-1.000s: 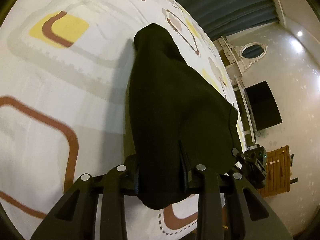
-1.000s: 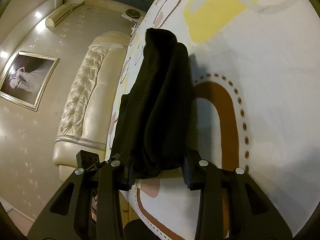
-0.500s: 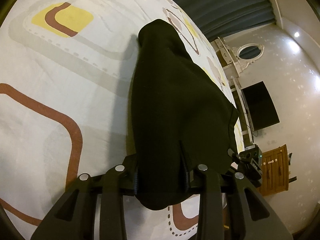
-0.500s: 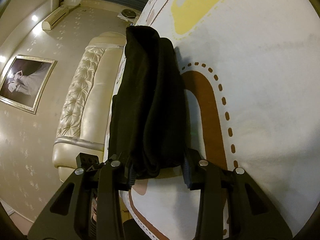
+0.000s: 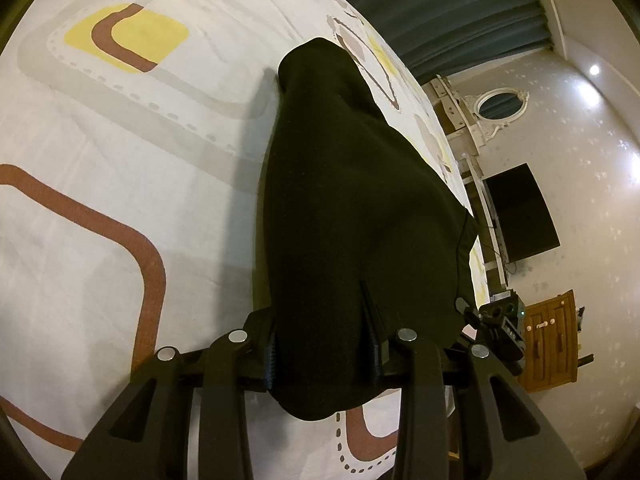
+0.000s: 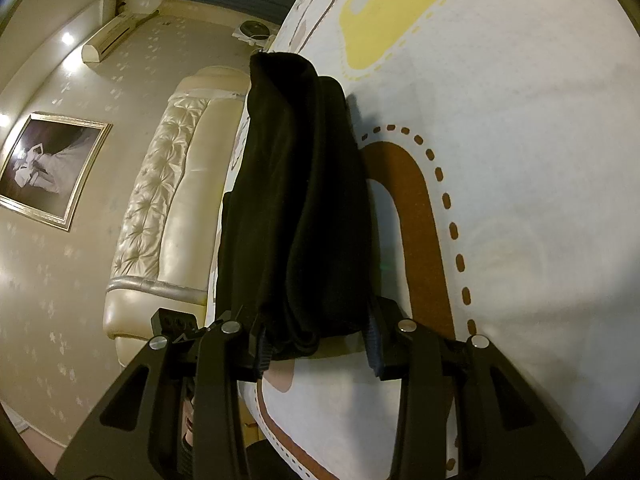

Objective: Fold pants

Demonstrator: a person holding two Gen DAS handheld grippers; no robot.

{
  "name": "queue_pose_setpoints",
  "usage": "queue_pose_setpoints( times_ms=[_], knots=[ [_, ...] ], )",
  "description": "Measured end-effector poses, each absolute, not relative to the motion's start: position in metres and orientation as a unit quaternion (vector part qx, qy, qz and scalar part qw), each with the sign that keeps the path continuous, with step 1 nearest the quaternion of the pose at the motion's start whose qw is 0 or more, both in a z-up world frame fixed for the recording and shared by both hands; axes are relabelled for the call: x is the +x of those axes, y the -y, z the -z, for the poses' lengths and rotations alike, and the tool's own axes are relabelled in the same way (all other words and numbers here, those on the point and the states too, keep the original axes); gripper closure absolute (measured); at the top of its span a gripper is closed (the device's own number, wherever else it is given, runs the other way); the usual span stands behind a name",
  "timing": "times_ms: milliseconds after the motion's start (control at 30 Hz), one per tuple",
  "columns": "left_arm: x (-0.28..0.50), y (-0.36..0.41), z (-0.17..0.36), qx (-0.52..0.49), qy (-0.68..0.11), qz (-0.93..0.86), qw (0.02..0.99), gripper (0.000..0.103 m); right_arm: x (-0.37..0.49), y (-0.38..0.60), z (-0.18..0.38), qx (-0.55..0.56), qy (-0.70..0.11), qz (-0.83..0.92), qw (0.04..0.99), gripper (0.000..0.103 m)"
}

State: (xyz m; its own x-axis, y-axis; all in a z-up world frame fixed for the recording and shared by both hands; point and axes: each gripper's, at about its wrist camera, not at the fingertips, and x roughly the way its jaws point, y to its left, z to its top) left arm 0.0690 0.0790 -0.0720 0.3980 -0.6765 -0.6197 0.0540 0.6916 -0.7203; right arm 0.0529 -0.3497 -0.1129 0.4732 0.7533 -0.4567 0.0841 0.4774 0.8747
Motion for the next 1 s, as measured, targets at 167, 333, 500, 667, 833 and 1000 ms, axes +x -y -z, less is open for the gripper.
queue_pose_setpoints(
  times_ms=[167, 333, 500, 667, 833, 1000],
  knots=[
    [0.069, -0.078, 0.071, -0.311, -0.498, 0.231, 0.776, 0.068, 0.053, 0.353, 0.115, 0.458, -0.461, -0.227, 0.726, 0.067],
    [0.069, -0.074, 0.069, -0.301, -0.499, 0.227, 0.78, 0.065, 0.053, 0.352, 0.114, 0.461, -0.462, -0.222, 0.725, 0.067],
    [0.066, -0.072, 0.067, -0.287, -0.502, 0.221, 0.785, 0.057, 0.049, 0.353, 0.114, 0.473, -0.459, -0.213, 0.722, 0.065],
    [0.058, -0.076, 0.065, -0.285, -0.496, 0.212, 0.792, 0.042, 0.04, 0.359, 0.115, 0.493, -0.452, -0.204, 0.714, 0.06],
    [0.041, -0.071, 0.054, -0.234, -0.485, 0.175, 0.824, 0.028, 0.022, 0.367, 0.112, 0.492, -0.456, -0.194, 0.716, 0.056],
    [0.027, -0.067, 0.044, -0.199, -0.477, 0.126, 0.847, 0.023, 0.002, 0.368, 0.107, 0.475, -0.464, -0.183, 0.725, 0.055]
  ],
)
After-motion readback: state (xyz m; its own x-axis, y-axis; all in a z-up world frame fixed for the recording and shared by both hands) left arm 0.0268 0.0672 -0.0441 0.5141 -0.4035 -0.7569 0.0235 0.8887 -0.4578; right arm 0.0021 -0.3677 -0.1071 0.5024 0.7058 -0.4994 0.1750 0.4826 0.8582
